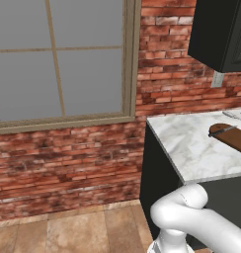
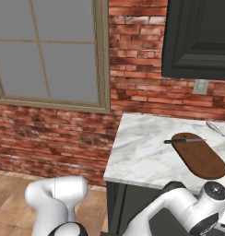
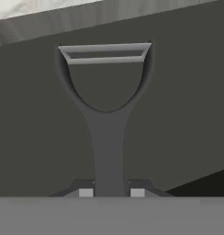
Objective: Open the drawer on the right and place the cutting tools on the cutting board.
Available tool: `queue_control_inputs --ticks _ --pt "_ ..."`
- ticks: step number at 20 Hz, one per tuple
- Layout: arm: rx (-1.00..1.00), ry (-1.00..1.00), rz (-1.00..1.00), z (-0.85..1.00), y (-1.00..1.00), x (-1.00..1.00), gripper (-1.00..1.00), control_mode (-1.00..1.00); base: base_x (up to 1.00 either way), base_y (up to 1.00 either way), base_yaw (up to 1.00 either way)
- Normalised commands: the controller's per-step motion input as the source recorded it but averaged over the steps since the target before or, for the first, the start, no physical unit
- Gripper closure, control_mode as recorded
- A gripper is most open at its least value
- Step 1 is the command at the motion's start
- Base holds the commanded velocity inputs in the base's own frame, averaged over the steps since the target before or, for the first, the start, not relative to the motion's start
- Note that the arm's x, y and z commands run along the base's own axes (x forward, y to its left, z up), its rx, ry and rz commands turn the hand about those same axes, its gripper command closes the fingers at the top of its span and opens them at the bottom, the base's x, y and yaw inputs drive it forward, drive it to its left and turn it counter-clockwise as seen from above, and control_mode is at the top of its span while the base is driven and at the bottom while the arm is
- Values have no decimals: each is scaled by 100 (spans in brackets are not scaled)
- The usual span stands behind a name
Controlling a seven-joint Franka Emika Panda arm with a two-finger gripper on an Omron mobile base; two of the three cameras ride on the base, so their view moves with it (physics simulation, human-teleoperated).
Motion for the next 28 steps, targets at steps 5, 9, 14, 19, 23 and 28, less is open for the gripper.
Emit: queue_control_inputs --ticks 5,9,14,19,23,28 --pt "0 1 -2 60 8 0 100 -100 0 0 0" --pt "0 0 -3 53 6 0 100 -100 0 0 0" --pt "0 0 -6 37 8 11 100 -100 0 0 0" --pt "0 0 -10 39 12 27 100 -100 0 0 0" --pt "0 0 -14 32 14 42 100 -100 0 0 0" --pt "0 0 -14 11 3 47 100 -100 0 0 0"
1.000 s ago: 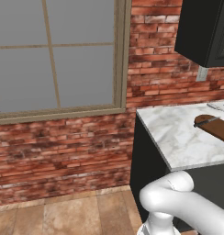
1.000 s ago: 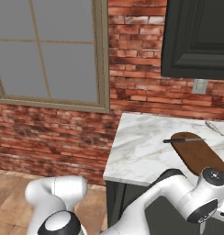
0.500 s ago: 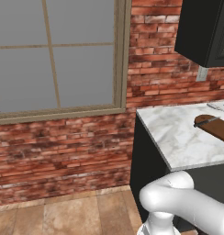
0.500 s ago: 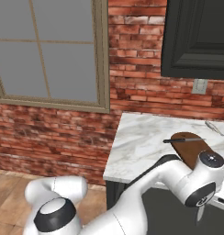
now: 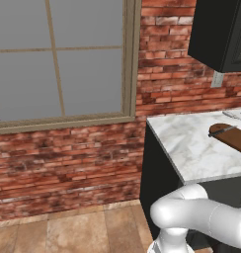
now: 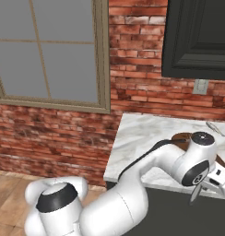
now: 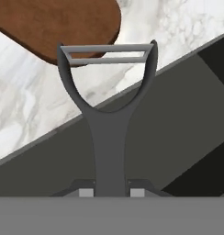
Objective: Open the drawer on the right and place the cutting tools on the cutting board.
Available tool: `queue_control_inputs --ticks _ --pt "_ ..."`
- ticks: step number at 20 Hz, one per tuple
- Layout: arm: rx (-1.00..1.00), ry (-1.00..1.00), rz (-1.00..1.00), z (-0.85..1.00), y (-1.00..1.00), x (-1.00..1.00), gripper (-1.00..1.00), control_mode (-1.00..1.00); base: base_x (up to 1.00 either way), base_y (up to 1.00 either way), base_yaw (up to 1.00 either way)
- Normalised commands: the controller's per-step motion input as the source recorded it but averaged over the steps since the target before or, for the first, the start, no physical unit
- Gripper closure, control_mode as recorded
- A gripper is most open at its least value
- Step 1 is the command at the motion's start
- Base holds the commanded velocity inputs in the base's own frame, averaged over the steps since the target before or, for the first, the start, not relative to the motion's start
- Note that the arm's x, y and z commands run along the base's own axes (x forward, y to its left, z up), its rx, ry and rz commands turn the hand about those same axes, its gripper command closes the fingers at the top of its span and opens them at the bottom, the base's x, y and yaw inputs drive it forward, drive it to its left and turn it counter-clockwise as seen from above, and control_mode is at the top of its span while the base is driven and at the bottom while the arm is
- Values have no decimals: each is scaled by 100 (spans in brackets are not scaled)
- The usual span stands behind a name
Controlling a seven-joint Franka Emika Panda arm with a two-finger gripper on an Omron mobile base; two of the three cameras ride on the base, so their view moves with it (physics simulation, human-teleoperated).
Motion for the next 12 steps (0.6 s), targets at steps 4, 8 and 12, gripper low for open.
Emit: queue_control_inputs --ticks 4,8,12 --pt "0 0 -15 4 0 43 100 -100 0 0 0" --pt "2 0 -15 7 0 31 100 -100 0 0 0" --pt "2 0 -14 5 1 26 100 -100 0 0 0"
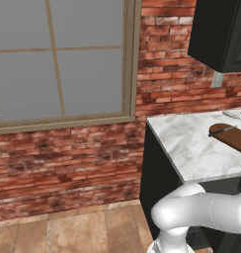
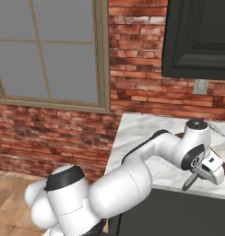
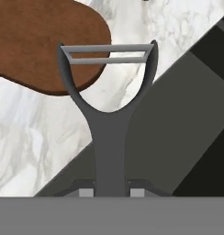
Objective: Open the drawer on the right and place the cutting tools on the cutting board.
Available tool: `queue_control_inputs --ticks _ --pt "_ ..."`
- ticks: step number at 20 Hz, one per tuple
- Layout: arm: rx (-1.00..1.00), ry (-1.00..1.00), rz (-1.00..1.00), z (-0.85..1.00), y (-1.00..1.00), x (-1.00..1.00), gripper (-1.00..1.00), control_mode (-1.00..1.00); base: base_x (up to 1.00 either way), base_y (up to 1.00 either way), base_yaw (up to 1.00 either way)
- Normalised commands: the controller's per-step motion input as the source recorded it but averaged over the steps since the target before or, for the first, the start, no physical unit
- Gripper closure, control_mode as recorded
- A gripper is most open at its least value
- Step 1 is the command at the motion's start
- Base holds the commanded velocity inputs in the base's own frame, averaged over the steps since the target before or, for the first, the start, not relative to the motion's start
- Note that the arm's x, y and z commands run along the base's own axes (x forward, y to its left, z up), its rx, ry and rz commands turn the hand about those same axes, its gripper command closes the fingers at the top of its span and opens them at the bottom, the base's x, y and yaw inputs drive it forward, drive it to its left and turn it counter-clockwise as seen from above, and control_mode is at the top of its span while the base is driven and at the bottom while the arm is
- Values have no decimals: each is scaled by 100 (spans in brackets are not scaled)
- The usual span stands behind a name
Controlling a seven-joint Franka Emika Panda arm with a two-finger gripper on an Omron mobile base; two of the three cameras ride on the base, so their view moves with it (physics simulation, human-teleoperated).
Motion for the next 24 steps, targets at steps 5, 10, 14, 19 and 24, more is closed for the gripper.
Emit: queue_control_inputs --ticks 5,10,14,19,24 --pt "0 0 -10 6 14 17 100 -100 0 0 0" --pt "0 0 -9 16 16 25 100 -100 0 0 0" --pt "0 0 -10 19 12 27 100 -100 0 0 0" --pt "1 0 -10 8 0 34 100 -100 0 0 0" --pt "1 0 -9 0 0 26 100 -100 0 0 0"
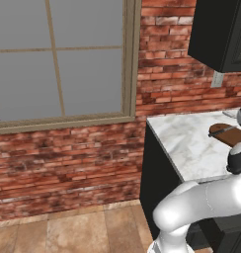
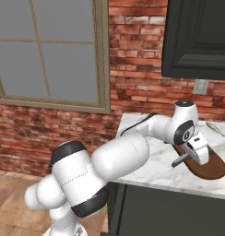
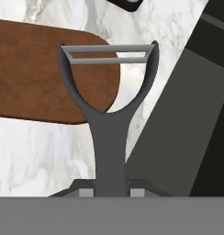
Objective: Open the drawer on the right and place the cutting tools on the cutting board.
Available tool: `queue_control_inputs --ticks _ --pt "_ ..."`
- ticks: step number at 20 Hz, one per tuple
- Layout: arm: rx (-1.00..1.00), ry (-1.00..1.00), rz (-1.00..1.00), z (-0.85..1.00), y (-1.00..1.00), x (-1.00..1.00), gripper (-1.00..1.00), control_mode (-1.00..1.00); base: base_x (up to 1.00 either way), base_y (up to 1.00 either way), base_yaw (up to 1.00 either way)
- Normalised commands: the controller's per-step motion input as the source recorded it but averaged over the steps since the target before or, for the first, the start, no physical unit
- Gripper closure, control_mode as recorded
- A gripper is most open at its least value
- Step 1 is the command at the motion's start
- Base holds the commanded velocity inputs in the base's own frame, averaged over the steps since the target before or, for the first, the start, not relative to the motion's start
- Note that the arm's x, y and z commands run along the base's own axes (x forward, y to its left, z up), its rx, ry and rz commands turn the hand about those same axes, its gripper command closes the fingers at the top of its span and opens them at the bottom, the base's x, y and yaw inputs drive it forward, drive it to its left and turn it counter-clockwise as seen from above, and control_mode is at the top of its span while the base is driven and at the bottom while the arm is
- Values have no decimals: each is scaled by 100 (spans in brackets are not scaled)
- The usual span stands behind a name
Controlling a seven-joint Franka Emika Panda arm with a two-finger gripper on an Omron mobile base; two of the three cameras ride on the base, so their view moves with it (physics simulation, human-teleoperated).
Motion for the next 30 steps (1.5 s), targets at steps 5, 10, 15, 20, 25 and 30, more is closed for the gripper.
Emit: queue_control_inputs --ticks 5,10,15,20,25,30 --pt "1 0 -8 0 1 20 100 -100 0 0 0" --pt "1 0 -7 0 1 13 100 -100 0 0 0" --pt "3 0 -7 0 0 19 100 -100 0 0 0" --pt "2 0 -4 0 0 18 100 -100 0 0 0" --pt "1 0 0 0 0 14 100 -100 0 0 0" --pt "0 0 -1 0 11 1 100 -100 0 0 0"
